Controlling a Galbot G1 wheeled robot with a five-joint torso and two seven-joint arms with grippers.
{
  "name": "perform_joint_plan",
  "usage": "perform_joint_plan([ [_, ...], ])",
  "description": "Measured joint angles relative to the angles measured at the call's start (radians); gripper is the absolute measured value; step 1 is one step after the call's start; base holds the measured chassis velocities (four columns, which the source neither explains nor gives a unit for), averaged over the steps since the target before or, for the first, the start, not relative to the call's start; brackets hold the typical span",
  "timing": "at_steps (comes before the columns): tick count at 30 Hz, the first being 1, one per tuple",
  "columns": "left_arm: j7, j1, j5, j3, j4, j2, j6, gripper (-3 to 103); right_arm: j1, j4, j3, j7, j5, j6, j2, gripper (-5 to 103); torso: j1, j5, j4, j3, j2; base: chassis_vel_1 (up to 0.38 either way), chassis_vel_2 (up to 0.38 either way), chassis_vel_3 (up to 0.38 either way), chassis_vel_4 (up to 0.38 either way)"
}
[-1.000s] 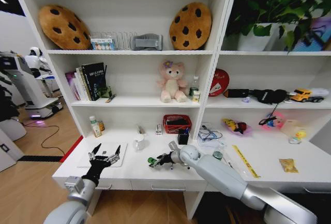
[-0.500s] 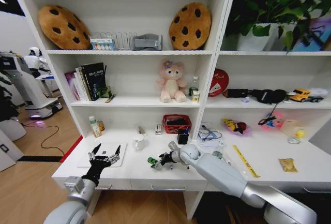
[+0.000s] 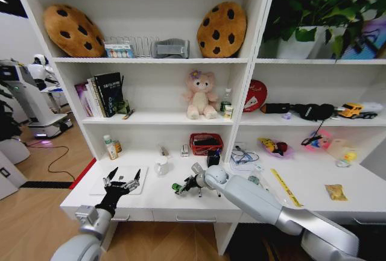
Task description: Organize the objects on the table.
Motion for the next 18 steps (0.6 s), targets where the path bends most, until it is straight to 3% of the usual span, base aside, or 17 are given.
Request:
perform_joint_plan([
  [6, 0.000, 0.000, 0.000, 0.000, 0.000, 0.000, 0.000, 100, 0.012, -0.005, -0.015, 0.051, 0.034, 0.001, 0.018, 98, 0.000, 0.0000, 0.0000, 0.000, 0.000, 0.000, 0.000, 0.000, 0.000],
  [15, 0.000, 0.000, 0.000, 0.000, 0.000, 0.000, 0.000, 100, 0.008, 0.011, -0.012, 0.068, 0.050, 0.002, -0.018, 95, 0.000, 0.0000, -0.0003, 0.000, 0.000, 0.000, 0.000, 0.000, 0.000],
  [18, 0.000, 0.000, 0.000, 0.000, 0.000, 0.000, 0.000, 100, 0.007, 0.016, -0.011, 0.067, 0.050, 0.002, -0.023, 88, 0.000, 0.0001, -0.0003, 0.000, 0.000, 0.000, 0.000, 0.000, 0.000],
])
